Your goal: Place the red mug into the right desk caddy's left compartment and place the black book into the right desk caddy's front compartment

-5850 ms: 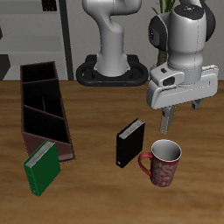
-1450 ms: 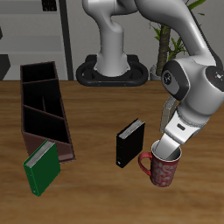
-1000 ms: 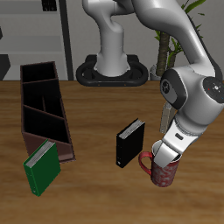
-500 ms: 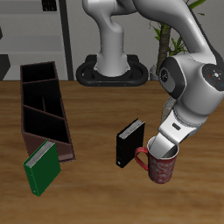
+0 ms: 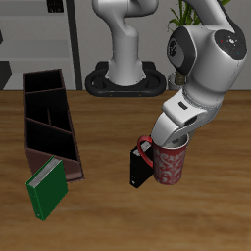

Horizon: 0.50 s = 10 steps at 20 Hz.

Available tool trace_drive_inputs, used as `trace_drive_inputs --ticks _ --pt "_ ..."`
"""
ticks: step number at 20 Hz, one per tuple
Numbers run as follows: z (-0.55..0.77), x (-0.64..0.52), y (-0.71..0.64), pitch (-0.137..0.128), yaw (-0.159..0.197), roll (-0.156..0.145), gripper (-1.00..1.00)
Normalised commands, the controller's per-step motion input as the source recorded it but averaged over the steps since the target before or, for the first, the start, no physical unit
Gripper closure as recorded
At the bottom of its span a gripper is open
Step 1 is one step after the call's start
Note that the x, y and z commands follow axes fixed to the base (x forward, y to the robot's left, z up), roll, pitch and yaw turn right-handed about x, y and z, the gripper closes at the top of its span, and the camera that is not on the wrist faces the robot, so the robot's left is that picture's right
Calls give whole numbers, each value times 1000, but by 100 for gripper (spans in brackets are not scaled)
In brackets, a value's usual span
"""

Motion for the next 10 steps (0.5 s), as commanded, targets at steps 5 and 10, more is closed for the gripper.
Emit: trace_drive_inputs --ticks 5,10 --pt "535 -287 -265 -66 -129 -6 100" --pt "807 -575 -346 -84 -279 54 100"
